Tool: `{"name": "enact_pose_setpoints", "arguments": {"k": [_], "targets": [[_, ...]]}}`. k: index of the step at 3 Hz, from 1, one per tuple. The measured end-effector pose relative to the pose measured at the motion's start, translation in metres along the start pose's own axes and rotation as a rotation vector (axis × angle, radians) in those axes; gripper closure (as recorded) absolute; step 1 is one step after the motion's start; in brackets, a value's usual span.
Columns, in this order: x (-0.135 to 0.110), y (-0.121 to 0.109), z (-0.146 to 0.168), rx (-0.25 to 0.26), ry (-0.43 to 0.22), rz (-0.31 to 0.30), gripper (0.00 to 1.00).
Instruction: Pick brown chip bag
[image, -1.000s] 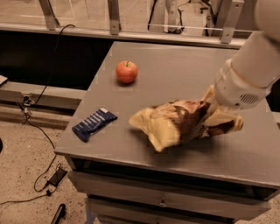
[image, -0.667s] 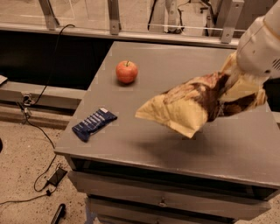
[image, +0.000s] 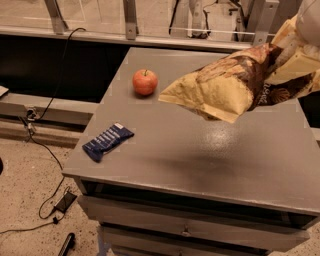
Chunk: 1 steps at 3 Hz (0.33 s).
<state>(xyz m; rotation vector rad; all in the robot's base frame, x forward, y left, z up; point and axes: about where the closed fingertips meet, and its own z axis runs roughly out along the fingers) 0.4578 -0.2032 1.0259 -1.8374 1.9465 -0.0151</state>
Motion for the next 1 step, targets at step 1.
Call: {"name": "enact_pose_setpoints", "arguments": {"k": [1], "targets": [[0.0000, 0.0000, 0.0000, 0.000, 0.000, 0.000, 1.00]]}}
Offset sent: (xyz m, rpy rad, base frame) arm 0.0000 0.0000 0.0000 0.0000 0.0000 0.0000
